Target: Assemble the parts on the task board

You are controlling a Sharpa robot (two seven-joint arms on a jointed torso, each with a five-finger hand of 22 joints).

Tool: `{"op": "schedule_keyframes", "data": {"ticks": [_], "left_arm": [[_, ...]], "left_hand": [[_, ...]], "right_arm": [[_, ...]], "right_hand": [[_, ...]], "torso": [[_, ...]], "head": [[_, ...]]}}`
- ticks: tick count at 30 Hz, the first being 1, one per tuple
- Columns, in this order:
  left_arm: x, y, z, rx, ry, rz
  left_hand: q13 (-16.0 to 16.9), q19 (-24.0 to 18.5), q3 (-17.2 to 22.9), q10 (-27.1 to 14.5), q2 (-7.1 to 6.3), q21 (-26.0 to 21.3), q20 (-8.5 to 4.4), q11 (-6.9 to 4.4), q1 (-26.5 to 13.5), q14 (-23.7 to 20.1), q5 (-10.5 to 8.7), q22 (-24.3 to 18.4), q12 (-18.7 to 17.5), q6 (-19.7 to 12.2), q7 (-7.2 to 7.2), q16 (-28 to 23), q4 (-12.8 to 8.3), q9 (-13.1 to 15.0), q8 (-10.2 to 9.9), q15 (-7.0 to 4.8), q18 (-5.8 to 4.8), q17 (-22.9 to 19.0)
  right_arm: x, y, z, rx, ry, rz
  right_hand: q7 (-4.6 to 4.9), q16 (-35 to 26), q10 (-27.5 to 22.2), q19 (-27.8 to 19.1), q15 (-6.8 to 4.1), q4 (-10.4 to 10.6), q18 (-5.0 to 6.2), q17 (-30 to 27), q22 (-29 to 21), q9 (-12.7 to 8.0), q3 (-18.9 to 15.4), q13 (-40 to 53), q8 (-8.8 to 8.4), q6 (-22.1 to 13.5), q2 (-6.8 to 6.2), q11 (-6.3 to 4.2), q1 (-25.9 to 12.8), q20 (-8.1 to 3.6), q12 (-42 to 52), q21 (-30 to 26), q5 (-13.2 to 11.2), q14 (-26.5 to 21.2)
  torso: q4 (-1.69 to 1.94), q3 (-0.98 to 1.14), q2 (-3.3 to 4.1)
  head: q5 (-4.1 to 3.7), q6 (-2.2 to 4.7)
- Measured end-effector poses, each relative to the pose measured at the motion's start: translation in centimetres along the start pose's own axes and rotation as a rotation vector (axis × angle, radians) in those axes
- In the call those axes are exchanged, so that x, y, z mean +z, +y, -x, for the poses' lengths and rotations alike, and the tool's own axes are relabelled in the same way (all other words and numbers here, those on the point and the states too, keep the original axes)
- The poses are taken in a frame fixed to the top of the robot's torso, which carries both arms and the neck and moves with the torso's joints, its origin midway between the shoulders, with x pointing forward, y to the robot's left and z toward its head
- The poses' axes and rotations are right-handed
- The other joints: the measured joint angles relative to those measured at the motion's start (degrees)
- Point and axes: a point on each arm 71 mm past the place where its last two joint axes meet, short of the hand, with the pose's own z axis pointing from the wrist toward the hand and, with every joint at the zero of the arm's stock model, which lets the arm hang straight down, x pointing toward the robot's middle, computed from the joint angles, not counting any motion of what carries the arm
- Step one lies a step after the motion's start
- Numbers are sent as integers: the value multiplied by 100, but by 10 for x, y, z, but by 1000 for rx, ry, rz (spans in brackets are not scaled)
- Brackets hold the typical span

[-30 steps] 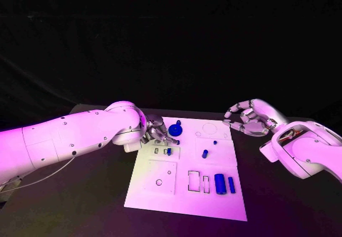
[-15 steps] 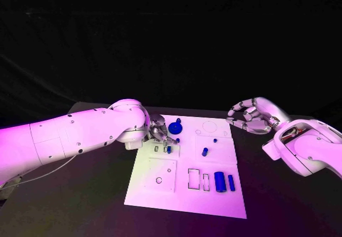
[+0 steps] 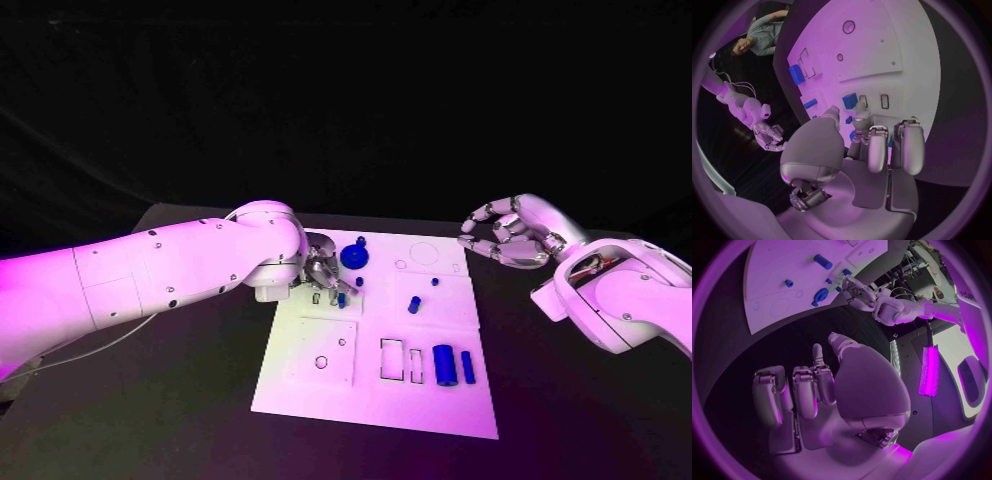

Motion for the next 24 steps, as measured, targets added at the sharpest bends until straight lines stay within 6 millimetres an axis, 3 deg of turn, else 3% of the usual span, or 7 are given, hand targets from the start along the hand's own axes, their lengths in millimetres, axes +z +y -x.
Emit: {"op": "schedule_keyframes", "data": {"ticks": [13,24], "left_arm": [[2,-3,-2,10,15,2],[3,-4,-3,7,25,0]], "left_hand": [[20,0,2,0,83,1,0,0,189,0,66,41,0,-22,-20,0,-2,47,47,0,1,-1],[45,0,263,-1,142,24,0,0,550,0,66,62,0,-84,-39,0,-8,67,50,0,1,-1]], "right_arm": [[1,0,-1,0,0,0],[1,0,-1,0,1,0]], "right_hand": [[0,0,0,0,0,16,0,-1,-1,7,16,-1,0,0,0,0,0,0,0,0,0,0],[0,0,0,0,0,16,0,-1,-2,13,16,-1,0,1,0,0,0,0,0,0,0,0]], "torso": [[8,3,-4],[12,3,-7]], "head": [[8,-15],[-3,-42]]}}
